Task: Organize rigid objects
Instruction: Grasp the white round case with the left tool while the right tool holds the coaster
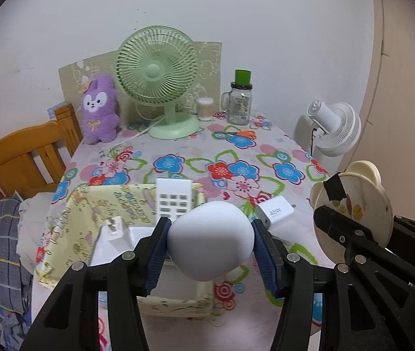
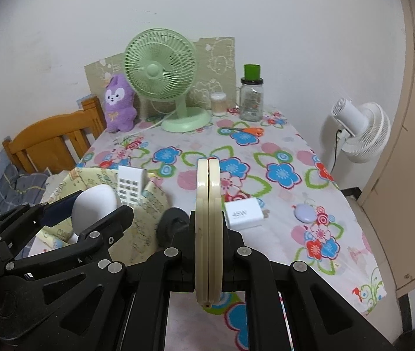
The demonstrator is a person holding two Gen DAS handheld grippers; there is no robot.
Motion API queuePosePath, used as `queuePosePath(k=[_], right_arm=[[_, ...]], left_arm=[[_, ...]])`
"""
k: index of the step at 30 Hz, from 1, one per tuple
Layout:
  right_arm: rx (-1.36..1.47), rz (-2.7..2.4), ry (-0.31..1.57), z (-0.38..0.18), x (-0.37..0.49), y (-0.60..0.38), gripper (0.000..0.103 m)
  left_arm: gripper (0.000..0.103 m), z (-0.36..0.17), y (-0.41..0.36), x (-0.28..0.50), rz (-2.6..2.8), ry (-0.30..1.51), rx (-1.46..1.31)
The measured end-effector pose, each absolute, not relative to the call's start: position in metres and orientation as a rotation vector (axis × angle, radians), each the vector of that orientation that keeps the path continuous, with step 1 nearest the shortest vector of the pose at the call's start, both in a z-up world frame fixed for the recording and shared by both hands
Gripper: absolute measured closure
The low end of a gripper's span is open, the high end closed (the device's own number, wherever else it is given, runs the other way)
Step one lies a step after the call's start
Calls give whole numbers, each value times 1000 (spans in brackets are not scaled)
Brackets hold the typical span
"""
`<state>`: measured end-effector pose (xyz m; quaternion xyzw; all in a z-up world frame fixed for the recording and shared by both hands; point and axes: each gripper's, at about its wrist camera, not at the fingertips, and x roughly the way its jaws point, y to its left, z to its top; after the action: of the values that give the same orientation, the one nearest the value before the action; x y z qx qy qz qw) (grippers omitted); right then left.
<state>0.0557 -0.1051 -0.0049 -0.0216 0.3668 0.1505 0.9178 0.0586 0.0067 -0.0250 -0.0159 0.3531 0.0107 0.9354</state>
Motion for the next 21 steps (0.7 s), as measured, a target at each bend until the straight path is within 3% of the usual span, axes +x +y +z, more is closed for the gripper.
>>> queuePosePath(k=[21], right_arm=[[-79,409,779,-4,72,-22,92]], left_arm=[[46,-27,86,63,90,752,-32]])
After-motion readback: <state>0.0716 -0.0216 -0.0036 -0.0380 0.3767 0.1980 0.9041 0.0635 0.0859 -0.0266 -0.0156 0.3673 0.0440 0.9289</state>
